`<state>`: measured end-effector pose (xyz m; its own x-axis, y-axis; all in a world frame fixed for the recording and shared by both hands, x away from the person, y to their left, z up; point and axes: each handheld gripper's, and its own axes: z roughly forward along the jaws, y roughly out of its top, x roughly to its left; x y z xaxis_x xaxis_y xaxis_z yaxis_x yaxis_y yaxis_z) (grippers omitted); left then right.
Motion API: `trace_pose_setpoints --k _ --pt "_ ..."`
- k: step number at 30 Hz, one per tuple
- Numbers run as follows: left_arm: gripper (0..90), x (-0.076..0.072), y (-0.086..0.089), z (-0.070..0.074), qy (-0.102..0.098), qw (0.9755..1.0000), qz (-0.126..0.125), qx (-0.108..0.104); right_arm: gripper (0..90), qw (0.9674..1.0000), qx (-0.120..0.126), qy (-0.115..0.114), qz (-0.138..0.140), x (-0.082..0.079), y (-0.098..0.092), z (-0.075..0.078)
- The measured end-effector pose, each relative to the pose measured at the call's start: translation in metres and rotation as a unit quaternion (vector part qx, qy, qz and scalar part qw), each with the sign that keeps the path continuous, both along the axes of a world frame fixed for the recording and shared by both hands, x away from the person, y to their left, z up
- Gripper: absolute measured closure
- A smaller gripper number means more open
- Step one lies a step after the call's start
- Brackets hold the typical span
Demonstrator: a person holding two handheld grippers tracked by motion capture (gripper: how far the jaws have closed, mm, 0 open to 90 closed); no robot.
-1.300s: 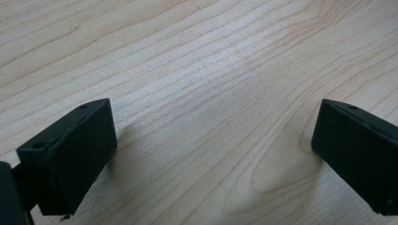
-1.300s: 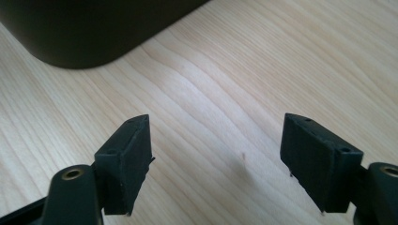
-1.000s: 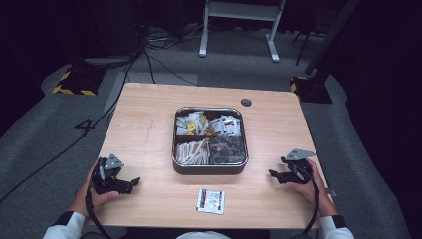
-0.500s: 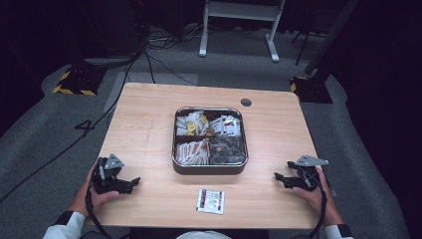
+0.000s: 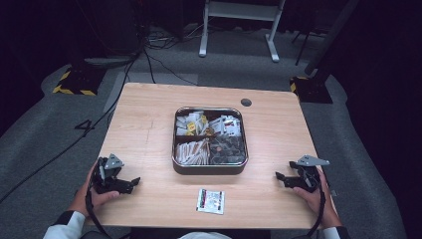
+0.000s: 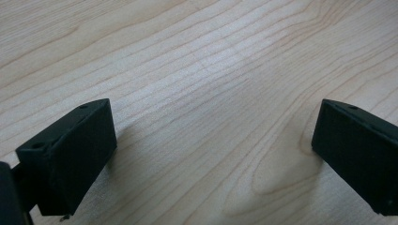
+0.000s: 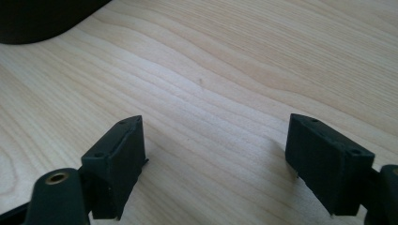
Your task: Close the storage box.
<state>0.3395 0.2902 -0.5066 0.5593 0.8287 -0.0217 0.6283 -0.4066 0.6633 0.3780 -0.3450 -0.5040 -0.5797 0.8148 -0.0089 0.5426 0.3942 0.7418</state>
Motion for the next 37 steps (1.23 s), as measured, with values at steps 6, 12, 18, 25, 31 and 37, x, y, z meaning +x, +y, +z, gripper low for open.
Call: trace_pose_setpoints --k 6,12,18,25,31,37 --pt "0.5 -0.0003 0.0003 0.0001 0.0 1.0 -0.002 0.001 19.8 0.9999 0.0 0.001 -0.01 0.0008 -0.0002 -0.0001" --pt "0.5 0.0 0.0004 0.0 0.0 1.0 -0.004 0.0 19.0 0.9999 0.001 0.001 -0.011 0.0017 -0.0002 -0.0002" --pt "0.4 0.0003 0.0001 0.0002 0.0 1.0 -0.004 0.001 19.0 0.9999 0.001 0.002 -0.011 0.0018 -0.0003 -0.0002" --pt "0.4 0.0004 0.0 0.0002 0.0 1.0 -0.004 0.001 18.9 0.9999 0.001 0.002 -0.01 0.002 -0.0003 -0.0002" --pt "0.4 0.0006 -0.0006 0.0001 0.002 1.0 -0.004 -0.001 18.8 1.0 0.001 0.002 -0.009 0.0023 -0.0005 -0.0002" --pt "0.2 0.0012 -0.0008 0.0 0.002 1.0 -0.004 -0.001 18.8 1.0 0.001 0.002 -0.009 0.0023 -0.0005 -0.0002"
